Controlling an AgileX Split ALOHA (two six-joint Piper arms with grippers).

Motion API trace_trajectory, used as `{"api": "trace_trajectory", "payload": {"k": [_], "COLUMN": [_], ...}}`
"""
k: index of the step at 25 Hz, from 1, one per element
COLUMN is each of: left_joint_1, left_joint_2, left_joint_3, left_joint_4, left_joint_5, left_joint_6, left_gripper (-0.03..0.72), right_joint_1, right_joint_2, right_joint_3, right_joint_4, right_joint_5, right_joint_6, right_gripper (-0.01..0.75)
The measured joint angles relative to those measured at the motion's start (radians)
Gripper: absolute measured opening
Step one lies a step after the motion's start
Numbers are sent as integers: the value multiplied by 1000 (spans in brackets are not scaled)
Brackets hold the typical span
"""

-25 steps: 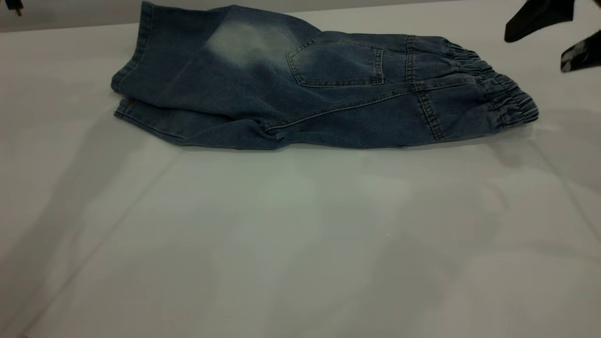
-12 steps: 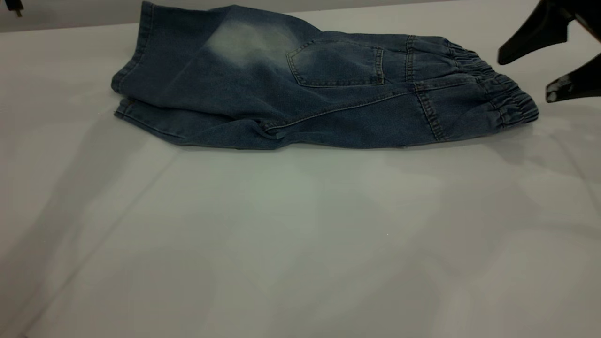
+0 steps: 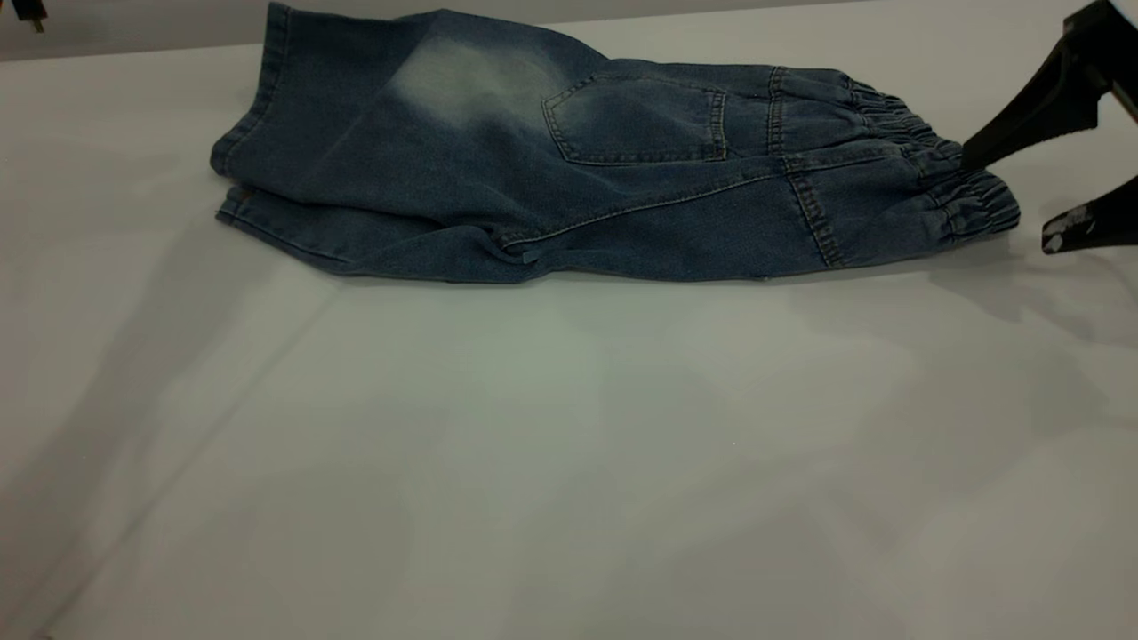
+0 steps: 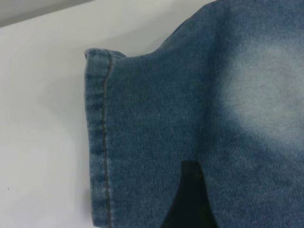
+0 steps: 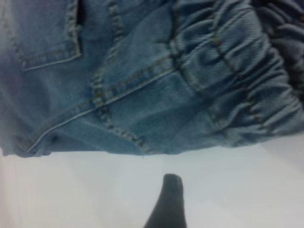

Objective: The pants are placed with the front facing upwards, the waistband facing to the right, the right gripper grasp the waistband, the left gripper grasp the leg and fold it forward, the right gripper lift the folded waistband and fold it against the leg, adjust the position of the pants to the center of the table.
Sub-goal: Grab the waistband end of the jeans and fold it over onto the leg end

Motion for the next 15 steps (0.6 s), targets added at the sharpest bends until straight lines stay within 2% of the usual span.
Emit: {"api": "trace_trajectory", "payload": {"k": [8, 15], "left_joint_1": [0, 0], "left_joint_2": [0, 0], "left_joint_3": [0, 0], "left_joint_4": [0, 0], "left_joint_5": [0, 19], "left_joint_6": [0, 0], "left_gripper": [510, 510], "right_joint_1": [0, 0], "right_joint_2": [65, 136], "right_joint_3": [-1, -77], "right_joint_4": [93, 126], "right_joint_5": [18, 79], "right_joint_6": [-97, -119], "right_gripper": [594, 594]}}
